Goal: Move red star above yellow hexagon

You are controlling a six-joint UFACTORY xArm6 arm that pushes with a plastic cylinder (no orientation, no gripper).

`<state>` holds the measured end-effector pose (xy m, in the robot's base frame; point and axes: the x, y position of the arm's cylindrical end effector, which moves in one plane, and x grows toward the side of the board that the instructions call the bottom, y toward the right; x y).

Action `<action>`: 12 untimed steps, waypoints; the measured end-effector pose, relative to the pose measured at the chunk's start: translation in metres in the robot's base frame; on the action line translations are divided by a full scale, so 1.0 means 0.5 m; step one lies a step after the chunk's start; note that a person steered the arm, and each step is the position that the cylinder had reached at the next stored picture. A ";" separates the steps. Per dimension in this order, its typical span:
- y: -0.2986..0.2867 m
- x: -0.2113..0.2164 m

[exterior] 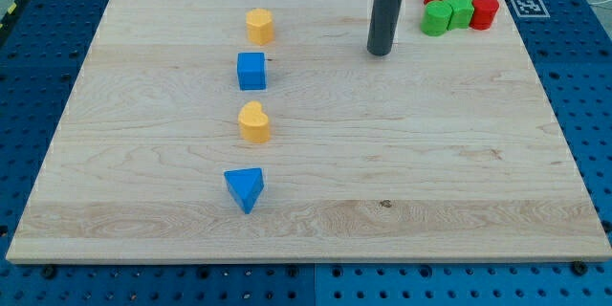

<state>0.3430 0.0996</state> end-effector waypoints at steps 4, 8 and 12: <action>0.209 -0.008; 0.490 -0.043; 0.316 -0.276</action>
<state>0.2052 0.2574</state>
